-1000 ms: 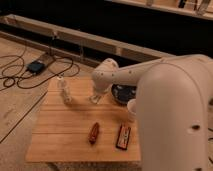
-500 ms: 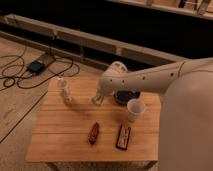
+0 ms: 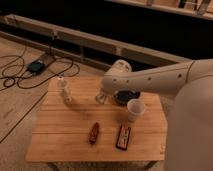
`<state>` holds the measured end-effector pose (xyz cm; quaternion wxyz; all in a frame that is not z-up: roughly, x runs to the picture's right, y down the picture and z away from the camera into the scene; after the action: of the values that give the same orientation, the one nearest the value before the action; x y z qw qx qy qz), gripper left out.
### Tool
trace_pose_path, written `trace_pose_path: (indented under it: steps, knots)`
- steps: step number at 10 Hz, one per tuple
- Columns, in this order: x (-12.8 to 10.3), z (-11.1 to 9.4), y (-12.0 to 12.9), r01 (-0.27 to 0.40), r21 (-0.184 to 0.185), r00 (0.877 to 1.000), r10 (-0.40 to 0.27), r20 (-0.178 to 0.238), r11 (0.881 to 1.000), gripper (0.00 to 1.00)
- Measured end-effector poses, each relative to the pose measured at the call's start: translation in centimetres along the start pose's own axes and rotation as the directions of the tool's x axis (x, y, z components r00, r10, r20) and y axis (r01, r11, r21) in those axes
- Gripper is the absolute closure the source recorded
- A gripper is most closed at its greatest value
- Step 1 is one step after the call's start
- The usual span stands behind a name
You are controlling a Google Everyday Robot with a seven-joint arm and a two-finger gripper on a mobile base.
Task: Place the white sponge in the ceramic bowl
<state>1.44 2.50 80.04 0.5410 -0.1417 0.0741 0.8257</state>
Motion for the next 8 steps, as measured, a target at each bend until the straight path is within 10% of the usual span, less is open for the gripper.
trace_pose_path:
  steps: [8]
  knots:
    - [-5.7,-0.1,-4.0,-0.074,0.061,0.996,0.071,0.049,0.995,1.0]
